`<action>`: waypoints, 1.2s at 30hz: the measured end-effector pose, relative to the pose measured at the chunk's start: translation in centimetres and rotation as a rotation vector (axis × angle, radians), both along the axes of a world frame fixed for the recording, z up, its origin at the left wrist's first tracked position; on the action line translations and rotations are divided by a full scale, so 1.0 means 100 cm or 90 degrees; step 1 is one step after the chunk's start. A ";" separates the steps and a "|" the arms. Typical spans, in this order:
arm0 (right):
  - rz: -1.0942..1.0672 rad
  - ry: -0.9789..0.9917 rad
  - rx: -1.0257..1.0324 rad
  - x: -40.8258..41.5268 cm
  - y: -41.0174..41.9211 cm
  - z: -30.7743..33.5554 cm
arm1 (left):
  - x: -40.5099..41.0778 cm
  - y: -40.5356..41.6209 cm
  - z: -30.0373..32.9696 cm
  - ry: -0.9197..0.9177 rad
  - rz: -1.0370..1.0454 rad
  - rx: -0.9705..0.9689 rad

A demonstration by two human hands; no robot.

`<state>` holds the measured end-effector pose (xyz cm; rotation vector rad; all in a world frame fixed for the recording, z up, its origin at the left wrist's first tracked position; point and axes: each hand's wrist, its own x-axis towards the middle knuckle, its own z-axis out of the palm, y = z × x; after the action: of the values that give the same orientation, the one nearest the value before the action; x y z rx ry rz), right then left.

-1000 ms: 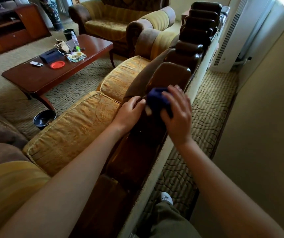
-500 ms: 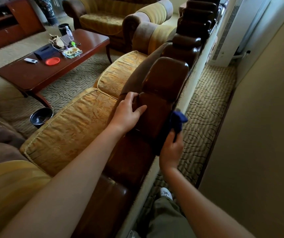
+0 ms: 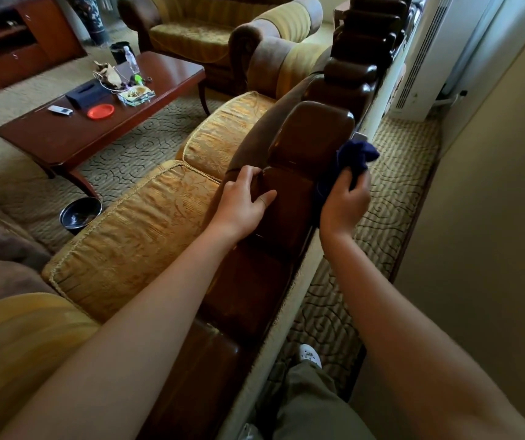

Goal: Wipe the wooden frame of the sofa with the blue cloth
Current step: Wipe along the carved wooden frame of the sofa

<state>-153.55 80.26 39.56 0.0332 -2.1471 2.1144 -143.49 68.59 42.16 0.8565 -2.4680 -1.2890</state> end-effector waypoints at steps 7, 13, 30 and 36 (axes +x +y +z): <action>0.046 0.135 0.059 0.059 0.013 -0.029 | 0.000 0.000 -0.002 -0.007 0.003 0.009; 0.270 0.375 0.207 0.138 0.039 -0.067 | 0.015 -0.004 -0.001 0.043 0.038 0.011; 0.618 0.601 0.790 0.135 -0.061 -0.002 | 0.128 -0.042 0.009 -0.043 0.204 0.011; 0.844 0.548 0.835 0.187 -0.060 0.002 | 0.167 -0.034 0.000 -0.312 0.091 0.116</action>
<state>-134.83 74.24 39.80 2.3072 -2.4318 0.0178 -126.83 65.21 42.18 1.5258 -2.5952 -1.4009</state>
